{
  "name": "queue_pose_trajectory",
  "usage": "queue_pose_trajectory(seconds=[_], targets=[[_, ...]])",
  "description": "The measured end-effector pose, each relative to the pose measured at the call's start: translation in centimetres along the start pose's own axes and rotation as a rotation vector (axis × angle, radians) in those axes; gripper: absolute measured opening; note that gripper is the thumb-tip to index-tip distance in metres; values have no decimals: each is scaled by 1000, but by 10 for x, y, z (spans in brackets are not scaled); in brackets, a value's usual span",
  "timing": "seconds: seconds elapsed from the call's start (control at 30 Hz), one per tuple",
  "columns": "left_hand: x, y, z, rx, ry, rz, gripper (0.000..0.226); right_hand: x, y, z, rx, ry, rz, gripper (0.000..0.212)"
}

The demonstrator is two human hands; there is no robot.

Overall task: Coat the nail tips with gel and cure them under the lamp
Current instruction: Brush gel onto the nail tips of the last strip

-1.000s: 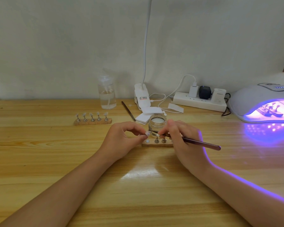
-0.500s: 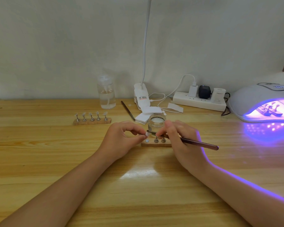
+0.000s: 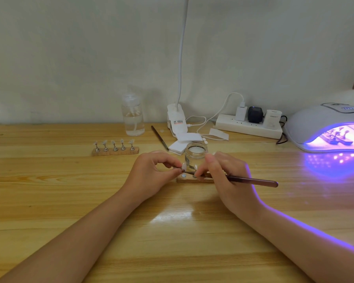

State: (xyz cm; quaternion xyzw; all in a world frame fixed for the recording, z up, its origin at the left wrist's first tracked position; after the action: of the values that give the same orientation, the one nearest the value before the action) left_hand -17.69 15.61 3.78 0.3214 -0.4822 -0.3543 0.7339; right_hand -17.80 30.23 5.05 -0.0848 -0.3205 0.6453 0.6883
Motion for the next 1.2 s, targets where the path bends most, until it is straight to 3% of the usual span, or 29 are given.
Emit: queue_pose_trajectory(seconds=[0.23, 0.4, 0.63, 0.8, 1.03, 1.2], targets=[[0, -1, 0, -4, 12, 15, 14, 4, 4, 2, -39, 13, -78, 36], [1, -3, 0, 7, 14, 10, 20, -2, -5, 1, 42, -18, -21, 48], [0, -6, 1, 33, 10, 11, 17, 3, -2, 4, 43, 9, -159, 40], [0, -5, 1, 31, 3, 21, 18, -1, -8, 2, 101, -13, -83, 47], [-1, -6, 1, 52, -7, -5, 17, -1, 0, 4, 19, -15, -173, 37], [-2, -7, 1, 64, -11, -12, 21, -3, -7, 1, 65, -34, -74, 49]])
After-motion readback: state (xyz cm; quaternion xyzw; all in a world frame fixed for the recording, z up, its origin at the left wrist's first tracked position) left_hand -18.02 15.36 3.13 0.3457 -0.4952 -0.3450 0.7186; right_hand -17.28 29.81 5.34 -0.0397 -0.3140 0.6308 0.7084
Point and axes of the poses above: each hand's wrist, its own z-axis towards the middle knuckle, its own x-axis out of the back of the hand, y = z × x, the point moved 10 cm from there along z, towards the middle knuckle, and after that the axes turned 10 degrees about x, right-handed, at the moved point
